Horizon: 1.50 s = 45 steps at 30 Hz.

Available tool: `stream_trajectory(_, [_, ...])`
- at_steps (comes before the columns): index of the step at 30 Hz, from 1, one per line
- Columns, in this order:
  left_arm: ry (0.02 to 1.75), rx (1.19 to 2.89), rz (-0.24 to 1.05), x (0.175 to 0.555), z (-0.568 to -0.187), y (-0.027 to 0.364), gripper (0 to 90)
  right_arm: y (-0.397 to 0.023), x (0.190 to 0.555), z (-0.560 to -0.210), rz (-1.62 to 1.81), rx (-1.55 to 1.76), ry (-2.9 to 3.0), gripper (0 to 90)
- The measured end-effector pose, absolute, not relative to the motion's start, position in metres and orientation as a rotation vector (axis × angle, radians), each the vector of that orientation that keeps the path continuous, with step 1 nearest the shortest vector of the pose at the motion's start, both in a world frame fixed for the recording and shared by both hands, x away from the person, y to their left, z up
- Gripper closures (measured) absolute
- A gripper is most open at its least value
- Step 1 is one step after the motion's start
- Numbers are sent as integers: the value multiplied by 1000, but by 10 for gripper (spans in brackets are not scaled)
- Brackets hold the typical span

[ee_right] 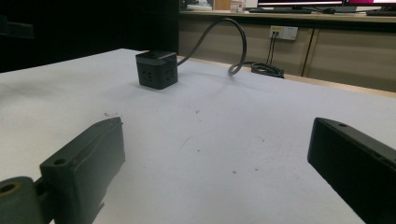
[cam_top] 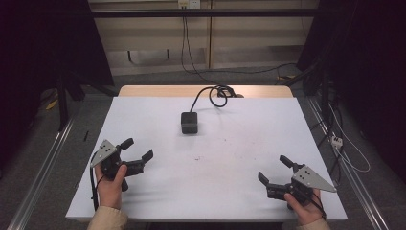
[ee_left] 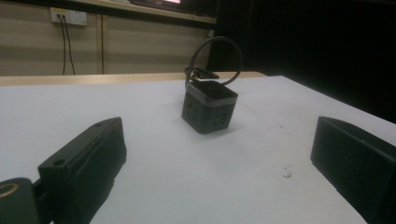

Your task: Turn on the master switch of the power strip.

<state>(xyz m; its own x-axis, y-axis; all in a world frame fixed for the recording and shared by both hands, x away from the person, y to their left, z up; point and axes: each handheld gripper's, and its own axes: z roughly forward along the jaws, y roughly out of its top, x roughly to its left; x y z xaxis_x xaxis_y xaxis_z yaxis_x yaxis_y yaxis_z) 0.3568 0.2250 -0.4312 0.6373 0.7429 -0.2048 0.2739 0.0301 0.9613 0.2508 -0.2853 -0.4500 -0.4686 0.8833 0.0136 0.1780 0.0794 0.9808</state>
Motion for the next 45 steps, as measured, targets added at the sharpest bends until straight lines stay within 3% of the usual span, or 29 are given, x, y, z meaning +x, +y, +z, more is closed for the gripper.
stream_trajectory(45, [824,1640,403,381,-425,178,38,-284,256,-451,1458,1055,1733,34])
